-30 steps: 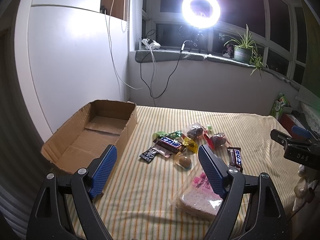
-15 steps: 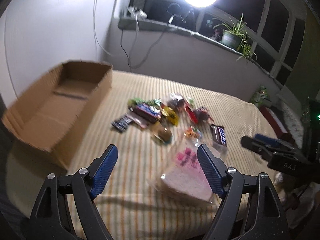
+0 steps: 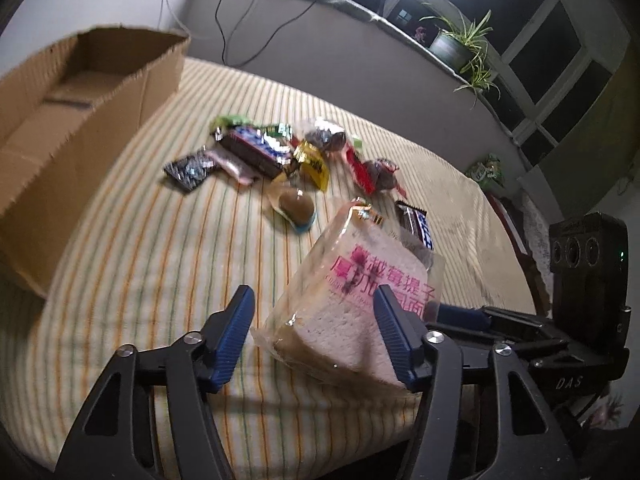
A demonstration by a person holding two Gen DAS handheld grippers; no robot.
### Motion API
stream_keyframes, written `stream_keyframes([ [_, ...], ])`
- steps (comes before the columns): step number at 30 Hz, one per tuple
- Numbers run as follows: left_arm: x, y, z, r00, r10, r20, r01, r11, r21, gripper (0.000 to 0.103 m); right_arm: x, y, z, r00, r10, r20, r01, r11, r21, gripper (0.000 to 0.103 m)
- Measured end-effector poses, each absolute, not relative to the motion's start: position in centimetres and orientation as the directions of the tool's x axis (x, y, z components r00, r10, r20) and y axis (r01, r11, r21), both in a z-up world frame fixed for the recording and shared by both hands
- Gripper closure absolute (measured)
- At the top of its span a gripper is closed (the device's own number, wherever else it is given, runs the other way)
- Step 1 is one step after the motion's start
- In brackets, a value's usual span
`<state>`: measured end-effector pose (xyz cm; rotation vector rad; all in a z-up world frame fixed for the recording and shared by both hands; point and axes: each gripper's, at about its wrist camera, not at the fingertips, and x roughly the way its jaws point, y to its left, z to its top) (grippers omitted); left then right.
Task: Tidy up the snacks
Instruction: 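Lower the left tool onto the bagged bread loaf and grasp it, then carry the bread loaf with the left tool into the cardboard box and release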
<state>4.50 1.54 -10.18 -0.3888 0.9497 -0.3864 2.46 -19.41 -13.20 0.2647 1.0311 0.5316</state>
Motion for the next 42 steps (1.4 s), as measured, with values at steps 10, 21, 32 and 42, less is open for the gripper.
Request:
stream_keyframes([
  [10, 4.3, 2.0, -10.6, 0.505, -0.513, -0.694, 0.165, 0.847, -0.506, 0.051, 2.9, -18.3, -14.0, 0.338, 0.589, -0.734, -0.307, 0.806, 0.506, 0.049],
  [21, 3.5, 2.1, -9.2, 0.554, -0.483, -0.678, 0.168, 0.863, -0.477, 0.054, 3.5, -17.0, -12.9, 0.337, 0.583, -0.739, -0.355, 0.806, 0.474, 0.051],
  [32, 3.3, 6.0, -5.8, 0.664, -0.418, -0.620, 0.129, 0.881, -0.456, 0.054, 5.1, -13.5, -8.9, 0.344, 0.617, -0.707, -0.474, 0.765, 0.436, 0.051],
  [42, 3.7, 11.4, -4.0, 0.737, -0.320, -0.596, 0.042, 0.901, -0.432, 0.054, 7.4, -7.5, -6.1, 0.314, 0.656, -0.686, -0.585, 0.703, 0.405, 0.052],
])
